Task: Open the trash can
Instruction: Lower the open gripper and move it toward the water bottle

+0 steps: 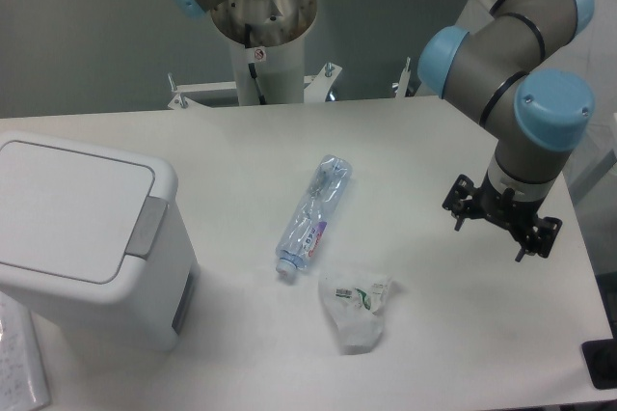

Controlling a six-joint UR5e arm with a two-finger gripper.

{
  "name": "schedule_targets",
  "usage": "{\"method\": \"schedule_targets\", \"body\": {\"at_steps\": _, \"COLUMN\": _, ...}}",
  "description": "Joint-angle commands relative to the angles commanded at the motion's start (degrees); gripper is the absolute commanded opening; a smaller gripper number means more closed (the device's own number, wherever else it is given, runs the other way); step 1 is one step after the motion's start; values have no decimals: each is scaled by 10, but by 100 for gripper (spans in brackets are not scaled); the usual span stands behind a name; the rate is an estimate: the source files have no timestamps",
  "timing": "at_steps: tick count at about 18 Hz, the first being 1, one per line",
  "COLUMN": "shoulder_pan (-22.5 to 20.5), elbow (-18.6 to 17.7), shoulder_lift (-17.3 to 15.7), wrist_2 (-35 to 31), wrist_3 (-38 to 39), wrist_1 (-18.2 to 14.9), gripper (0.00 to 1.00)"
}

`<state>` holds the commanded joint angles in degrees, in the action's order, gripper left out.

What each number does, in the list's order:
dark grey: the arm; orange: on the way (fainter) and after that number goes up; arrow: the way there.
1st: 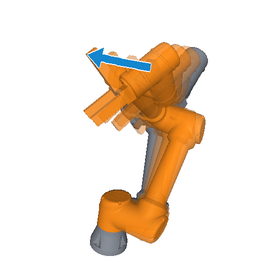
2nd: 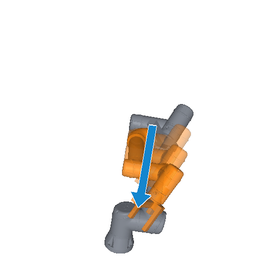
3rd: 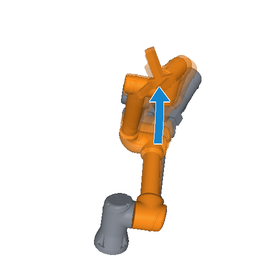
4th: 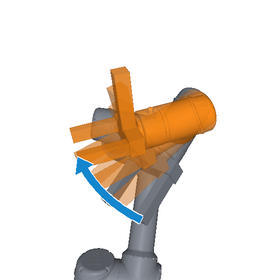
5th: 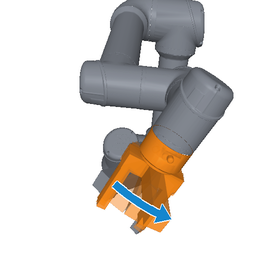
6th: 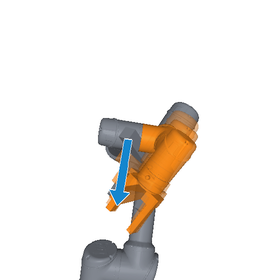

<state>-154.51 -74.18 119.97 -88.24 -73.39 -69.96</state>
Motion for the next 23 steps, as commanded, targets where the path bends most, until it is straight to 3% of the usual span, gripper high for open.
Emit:
{"method": "schedule_targets", "body": {"at_steps": 5, "shoulder_pan": 1, "elbow": -14, "shoulder_lift": -18, "wrist_2": 27, "wrist_3": -1, "wrist_1": 4, "gripper": 100}}
{"method": "schedule_targets", "body": {"at_steps": 11, "shoulder_pan": 0, "elbow": -94, "shoulder_lift": -75, "wrist_2": 67, "wrist_3": 10, "wrist_1": 16, "gripper": 100}}
{"method": "schedule_targets", "body": {"at_steps": 13, "shoulder_pan": 3, "elbow": -119, "shoulder_lift": -98, "wrist_2": 87, "wrist_3": 52, "wrist_1": 32, "gripper": 100}}
{"method": "schedule_targets", "body": {"at_steps": 17, "shoulder_pan": 32, "elbow": -129, "shoulder_lift": -103, "wrist_2": 108, "wrist_3": 202, "wrist_1": 76, "gripper": 100}}
{"method": "schedule_targets", "body": {"at_steps": 23, "shoulder_pan": 54, "elbow": -144, "shoulder_lift": -125, "wrist_2": 184, "wrist_3": 222, "wrist_1": 77, "gripper": 100}}
